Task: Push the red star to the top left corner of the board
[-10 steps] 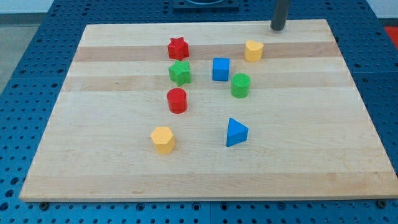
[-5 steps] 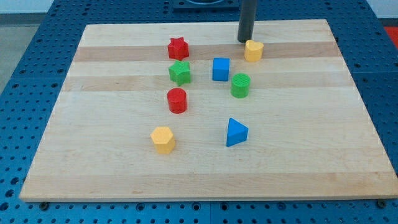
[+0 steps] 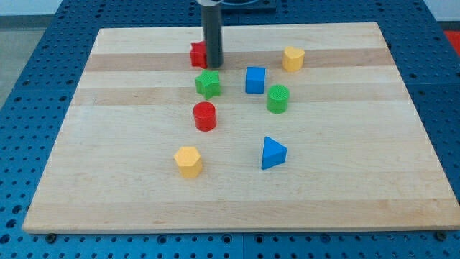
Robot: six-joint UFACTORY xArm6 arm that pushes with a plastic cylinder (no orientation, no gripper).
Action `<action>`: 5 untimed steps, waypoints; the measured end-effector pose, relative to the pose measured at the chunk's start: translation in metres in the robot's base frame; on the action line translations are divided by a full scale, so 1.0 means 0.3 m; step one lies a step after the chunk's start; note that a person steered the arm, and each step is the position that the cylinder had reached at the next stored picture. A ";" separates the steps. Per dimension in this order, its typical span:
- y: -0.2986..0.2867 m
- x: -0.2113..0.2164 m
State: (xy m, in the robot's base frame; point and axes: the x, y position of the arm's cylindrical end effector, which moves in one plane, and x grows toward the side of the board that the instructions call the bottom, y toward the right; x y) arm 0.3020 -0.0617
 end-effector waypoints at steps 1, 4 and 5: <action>-0.044 -0.014; -0.073 -0.142; -0.155 -0.142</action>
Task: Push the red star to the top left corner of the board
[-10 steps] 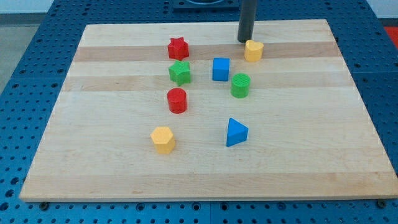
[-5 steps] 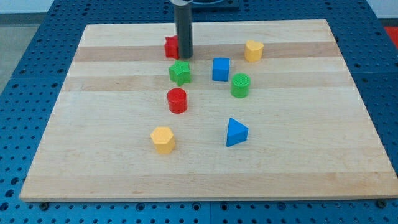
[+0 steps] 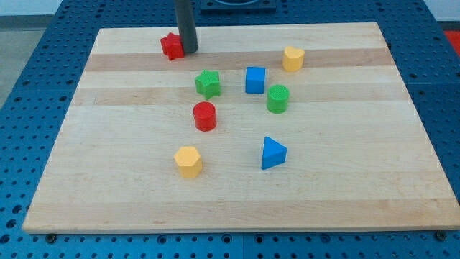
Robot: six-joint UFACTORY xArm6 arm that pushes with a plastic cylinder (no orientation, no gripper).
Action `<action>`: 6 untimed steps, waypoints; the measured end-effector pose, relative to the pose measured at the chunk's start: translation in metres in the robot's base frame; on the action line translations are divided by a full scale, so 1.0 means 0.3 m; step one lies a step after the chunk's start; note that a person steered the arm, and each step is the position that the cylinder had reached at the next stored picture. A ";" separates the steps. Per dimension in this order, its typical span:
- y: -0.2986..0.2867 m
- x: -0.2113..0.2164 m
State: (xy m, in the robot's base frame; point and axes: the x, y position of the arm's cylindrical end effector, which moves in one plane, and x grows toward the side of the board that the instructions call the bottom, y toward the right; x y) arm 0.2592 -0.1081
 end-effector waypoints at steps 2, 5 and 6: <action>-0.095 0.023; -0.285 0.008; -0.292 -0.012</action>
